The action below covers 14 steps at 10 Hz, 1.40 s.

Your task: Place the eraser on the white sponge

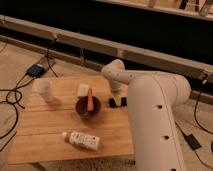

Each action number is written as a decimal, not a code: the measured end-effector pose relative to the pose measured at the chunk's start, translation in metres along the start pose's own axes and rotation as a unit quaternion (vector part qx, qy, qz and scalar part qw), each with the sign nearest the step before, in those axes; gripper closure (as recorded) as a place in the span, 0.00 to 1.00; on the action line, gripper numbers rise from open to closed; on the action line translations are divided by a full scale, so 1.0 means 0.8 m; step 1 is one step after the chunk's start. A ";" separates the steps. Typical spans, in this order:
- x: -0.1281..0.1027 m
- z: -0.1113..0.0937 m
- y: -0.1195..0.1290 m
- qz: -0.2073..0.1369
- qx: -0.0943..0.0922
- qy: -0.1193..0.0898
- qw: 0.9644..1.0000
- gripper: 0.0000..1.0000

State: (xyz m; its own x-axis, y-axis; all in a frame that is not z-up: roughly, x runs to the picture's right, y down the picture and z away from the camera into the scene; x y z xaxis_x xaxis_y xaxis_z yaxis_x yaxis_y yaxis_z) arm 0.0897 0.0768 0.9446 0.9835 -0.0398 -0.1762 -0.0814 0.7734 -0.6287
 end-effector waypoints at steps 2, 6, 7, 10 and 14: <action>-0.003 0.003 0.006 -0.002 -0.004 0.000 1.000 0.35; -0.006 0.010 0.011 -0.004 -0.011 0.001 1.000 0.35; -0.007 0.013 0.012 -0.004 -0.012 0.002 1.000 0.35; -0.005 0.016 0.011 0.001 -0.014 0.003 1.000 0.50; 0.003 0.010 0.008 0.011 -0.014 0.002 1.000 0.91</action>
State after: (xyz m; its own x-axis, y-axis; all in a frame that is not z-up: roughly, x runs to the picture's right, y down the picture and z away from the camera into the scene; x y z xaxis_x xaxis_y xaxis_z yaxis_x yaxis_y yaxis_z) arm 0.0929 0.0868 0.9462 0.9808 -0.0250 -0.1933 -0.1080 0.7558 -0.6459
